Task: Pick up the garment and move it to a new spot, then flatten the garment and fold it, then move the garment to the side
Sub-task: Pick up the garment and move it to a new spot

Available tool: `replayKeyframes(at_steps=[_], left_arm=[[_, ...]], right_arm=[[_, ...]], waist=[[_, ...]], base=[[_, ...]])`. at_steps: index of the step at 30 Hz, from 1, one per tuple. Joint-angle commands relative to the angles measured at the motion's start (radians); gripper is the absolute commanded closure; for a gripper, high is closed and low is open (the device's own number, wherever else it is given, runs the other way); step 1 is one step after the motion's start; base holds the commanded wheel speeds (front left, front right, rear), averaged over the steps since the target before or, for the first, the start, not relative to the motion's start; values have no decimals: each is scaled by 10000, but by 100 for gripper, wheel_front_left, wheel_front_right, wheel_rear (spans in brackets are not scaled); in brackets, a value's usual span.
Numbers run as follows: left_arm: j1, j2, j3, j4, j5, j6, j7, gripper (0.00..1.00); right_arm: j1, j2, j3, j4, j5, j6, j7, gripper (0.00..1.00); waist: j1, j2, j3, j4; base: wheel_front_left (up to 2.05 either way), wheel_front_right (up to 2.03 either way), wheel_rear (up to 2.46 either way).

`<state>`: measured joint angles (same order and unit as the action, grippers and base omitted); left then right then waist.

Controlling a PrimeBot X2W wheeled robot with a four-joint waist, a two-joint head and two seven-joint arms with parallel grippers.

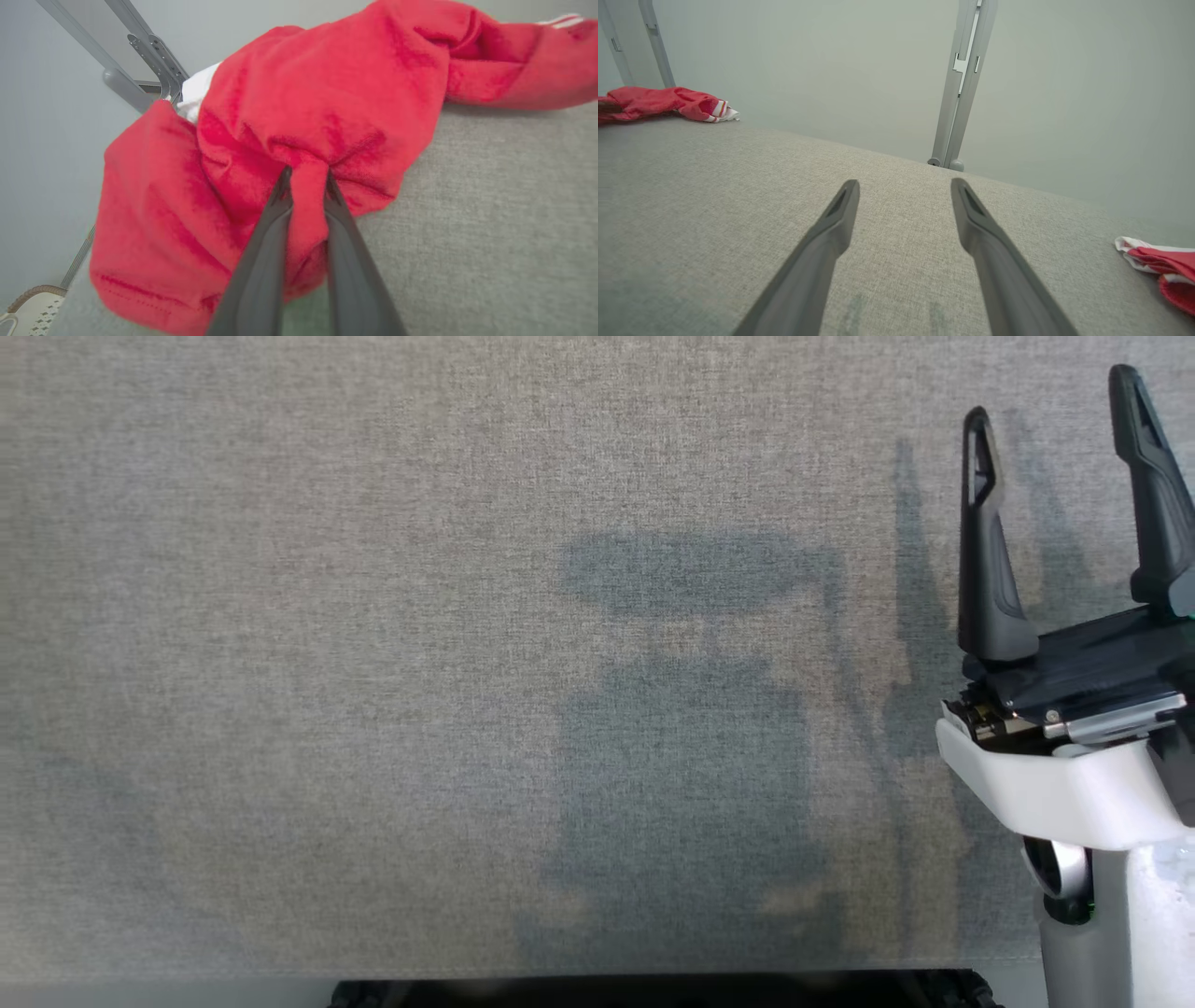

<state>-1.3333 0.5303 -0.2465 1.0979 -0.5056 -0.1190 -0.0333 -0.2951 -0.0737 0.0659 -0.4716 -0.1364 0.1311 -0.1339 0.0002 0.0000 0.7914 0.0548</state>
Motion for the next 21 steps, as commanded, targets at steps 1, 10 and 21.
replayKeyframes(at_steps=[1, 10, 21], left_arm=[[-22, -8, -70, 33, 64, -14, -140, 100], [364, -485, -1339, -778, -206, -113, -178, 100], [1955, -253, -4383, -4272, -2077, -109, 671, 100]], right_arm=[[-142, 20, 12, 130, 3, -7, -112, 0], [185, 126, -247, 1631, 368, -7, -405, 0], [1061, 225, -384, 3679, 1240, -9, -895, 0]], waist=[[-2, 0, -403, 65], [-2, 0, -2610, 240], [-2, 0, -6010, -70]], base=[[0, 0, 0], [0, 0, 0], [0, 0, 0]])
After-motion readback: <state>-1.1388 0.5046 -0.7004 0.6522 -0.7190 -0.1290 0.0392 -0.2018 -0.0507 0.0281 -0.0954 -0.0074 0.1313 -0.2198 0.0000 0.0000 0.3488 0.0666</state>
